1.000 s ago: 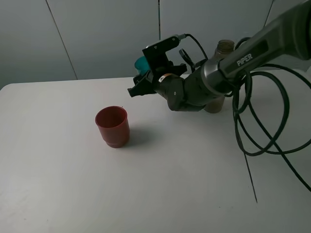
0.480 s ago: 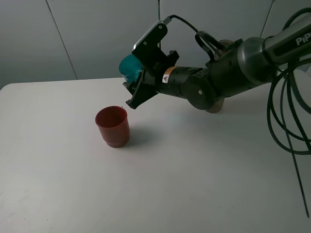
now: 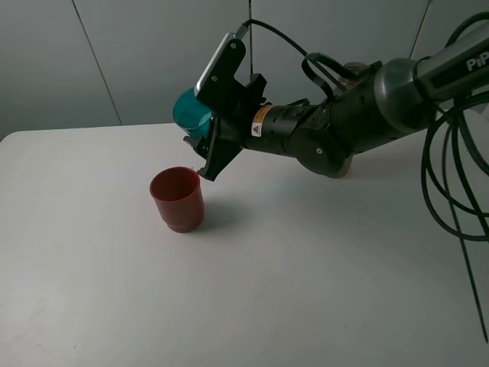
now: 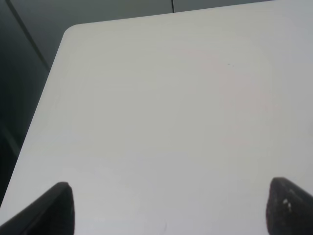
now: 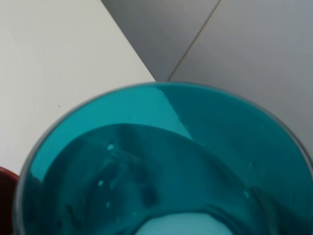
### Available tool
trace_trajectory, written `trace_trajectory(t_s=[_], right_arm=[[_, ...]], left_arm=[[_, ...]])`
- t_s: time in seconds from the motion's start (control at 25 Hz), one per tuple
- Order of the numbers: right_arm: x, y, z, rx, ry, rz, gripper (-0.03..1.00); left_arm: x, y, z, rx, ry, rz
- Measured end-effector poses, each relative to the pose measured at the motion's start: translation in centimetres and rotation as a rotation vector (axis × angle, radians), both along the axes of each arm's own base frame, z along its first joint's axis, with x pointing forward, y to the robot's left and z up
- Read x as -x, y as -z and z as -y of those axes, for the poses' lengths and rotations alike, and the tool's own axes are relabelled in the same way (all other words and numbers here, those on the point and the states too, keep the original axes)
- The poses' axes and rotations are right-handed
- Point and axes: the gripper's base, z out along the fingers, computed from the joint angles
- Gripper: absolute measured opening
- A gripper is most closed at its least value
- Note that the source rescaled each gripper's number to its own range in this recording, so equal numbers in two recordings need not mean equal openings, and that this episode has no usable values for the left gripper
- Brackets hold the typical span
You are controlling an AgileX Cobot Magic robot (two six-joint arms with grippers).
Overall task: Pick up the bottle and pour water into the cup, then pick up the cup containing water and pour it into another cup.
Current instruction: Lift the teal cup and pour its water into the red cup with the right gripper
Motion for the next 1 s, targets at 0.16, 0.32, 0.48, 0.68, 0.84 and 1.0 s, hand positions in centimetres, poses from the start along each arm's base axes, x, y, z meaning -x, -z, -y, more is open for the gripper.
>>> trace_trajectory(t_s=[0.16, 0.32, 0.48, 0.68, 0.84, 1.0], right_arm=[[-0.07, 0.39, -0.14, 0.010, -0.018, 0.035, 0.07], [-0.08, 0.38, -0.18, 0.071, -0.055, 0.111, 0.07], [-0.10, 0.31, -0.20, 0.111, -0.078, 0.166, 0.07], [-0.12, 0.20, -0.23, 0.141, -0.096, 0.215, 0.07], [-0.16, 0.28, -0.22, 0.161, -0.103, 0.239, 0.07], [-0.92, 0.54, -0.77, 0.152, -0.092, 0.246, 0.07]], left_arm=[[0.00, 0.00, 0.00, 0.000, 0.000, 0.000], [0.00, 0.00, 0.00, 0.000, 0.000, 0.000], [0.00, 0.00, 0.00, 0.000, 0.000, 0.000], [0.00, 0.00, 0.00, 0.000, 0.000, 0.000], [0.00, 0.00, 0.00, 0.000, 0.000, 0.000], [0.00, 0.00, 0.00, 0.000, 0.000, 0.000]])
